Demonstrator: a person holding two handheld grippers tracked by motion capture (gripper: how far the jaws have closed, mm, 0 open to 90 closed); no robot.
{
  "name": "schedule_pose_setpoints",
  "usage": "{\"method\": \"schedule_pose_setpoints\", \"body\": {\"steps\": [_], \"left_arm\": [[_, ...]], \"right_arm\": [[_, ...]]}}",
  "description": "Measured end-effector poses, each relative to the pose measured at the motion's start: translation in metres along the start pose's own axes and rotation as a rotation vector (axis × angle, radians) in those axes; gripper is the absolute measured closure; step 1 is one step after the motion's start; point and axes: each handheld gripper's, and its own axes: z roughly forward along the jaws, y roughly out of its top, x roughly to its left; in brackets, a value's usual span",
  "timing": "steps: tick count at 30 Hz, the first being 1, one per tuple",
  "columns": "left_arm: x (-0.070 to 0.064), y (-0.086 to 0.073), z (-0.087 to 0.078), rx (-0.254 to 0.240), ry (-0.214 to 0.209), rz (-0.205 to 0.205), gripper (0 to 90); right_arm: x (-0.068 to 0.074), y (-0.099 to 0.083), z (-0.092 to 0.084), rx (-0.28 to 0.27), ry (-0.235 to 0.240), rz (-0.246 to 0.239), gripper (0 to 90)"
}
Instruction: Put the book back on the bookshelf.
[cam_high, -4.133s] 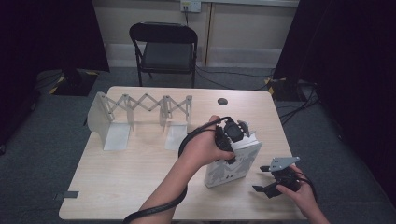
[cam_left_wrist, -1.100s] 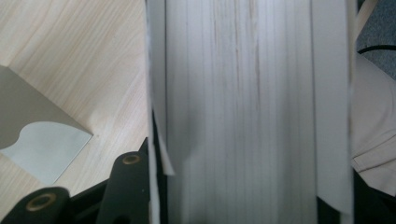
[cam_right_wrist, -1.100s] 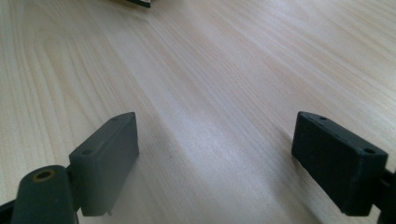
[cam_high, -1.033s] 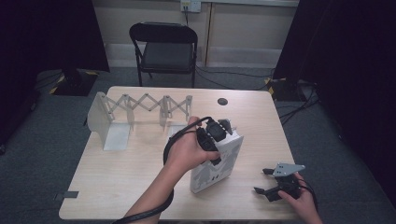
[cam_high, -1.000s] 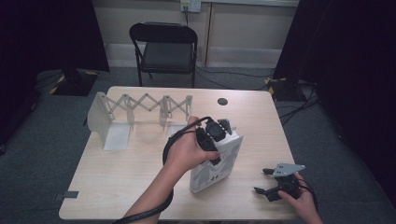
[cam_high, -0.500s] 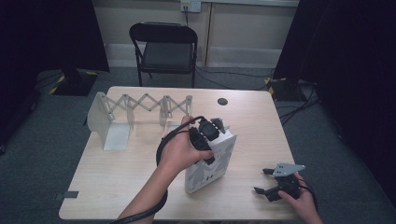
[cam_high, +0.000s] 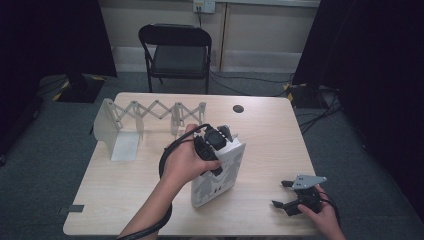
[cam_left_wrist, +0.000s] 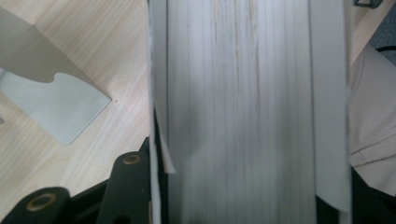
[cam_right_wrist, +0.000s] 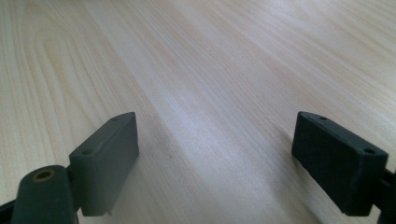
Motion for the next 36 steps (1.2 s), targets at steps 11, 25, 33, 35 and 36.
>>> {"method": "schedule_pose_setpoints", "body": {"steps": [11,25,33,35,36], "left_arm": [[0.007,-0.01,-0.004,-0.001,0.005,-0.028,51.8],[0.014,-0.02,-0.009,0.001,0.021,-0.052,51.9],[0.017,-0.026,-0.012,0.0,0.019,-0.061,51.9],[0.017,-0.027,-0.013,0.001,0.019,-0.064,51.9],[0.018,-0.028,-0.014,0.001,0.021,-0.068,51.9]], "right_arm": [[0.0,0.0,0.0,0.0,0.0,0.0,14.2],[0.0,0.0,0.0,0.0,0.0,0.001,14.2],[0.0,0.0,0.0,0.0,0.0,0.001,14.2],[0.0,0.0,0.0,0.0,0.0,0.001,14.2],[0.0,0.0,0.0,0.0,0.0,0.0,14.3]]}}
